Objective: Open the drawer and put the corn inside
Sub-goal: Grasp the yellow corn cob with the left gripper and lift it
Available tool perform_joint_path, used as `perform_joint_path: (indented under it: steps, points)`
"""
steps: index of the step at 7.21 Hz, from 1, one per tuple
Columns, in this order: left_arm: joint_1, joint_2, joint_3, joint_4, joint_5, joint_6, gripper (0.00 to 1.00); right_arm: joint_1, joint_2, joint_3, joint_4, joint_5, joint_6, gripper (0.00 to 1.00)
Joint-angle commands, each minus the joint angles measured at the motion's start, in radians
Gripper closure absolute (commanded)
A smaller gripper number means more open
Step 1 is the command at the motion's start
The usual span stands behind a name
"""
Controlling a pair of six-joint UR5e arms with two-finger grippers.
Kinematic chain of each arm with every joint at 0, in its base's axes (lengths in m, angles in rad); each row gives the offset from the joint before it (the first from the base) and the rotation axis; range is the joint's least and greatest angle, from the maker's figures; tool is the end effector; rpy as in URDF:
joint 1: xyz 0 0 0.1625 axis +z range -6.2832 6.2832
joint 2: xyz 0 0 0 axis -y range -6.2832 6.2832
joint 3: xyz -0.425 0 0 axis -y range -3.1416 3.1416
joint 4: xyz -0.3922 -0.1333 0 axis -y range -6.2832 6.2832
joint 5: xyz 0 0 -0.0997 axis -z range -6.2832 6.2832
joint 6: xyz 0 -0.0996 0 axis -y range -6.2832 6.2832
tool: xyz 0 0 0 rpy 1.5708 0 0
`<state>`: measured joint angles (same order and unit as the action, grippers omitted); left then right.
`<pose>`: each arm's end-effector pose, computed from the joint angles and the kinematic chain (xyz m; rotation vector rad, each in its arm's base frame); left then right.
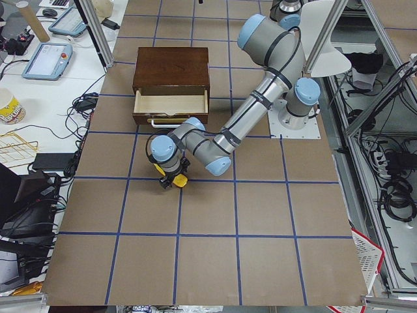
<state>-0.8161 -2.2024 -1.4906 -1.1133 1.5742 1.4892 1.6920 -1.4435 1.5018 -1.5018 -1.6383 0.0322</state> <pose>0.3655 -0.5828 0.1915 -1.0981 -2.8537 -0.0670 0.1899 -0.5126 0.4500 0.1427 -3.0557 -0.1865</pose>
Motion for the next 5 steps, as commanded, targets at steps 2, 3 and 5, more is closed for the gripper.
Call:
perform_joint_path:
  steps: [2,3,5]
  points:
    - [0.0,-0.016,0.007,0.0,0.004,-0.015,0.71,0.0,0.0,0.0,0.0,0.0,0.0,0.0]
    - [0.0,-0.011,0.009,0.0,0.006,-0.02,0.96,0.0,0.0,0.0,0.0,0.0,0.0,0.0]
    - [-0.006,0.018,0.01,0.0,-0.006,-0.053,1.0,0.0,0.0,0.0,0.0,0.0,0.0,0.0]
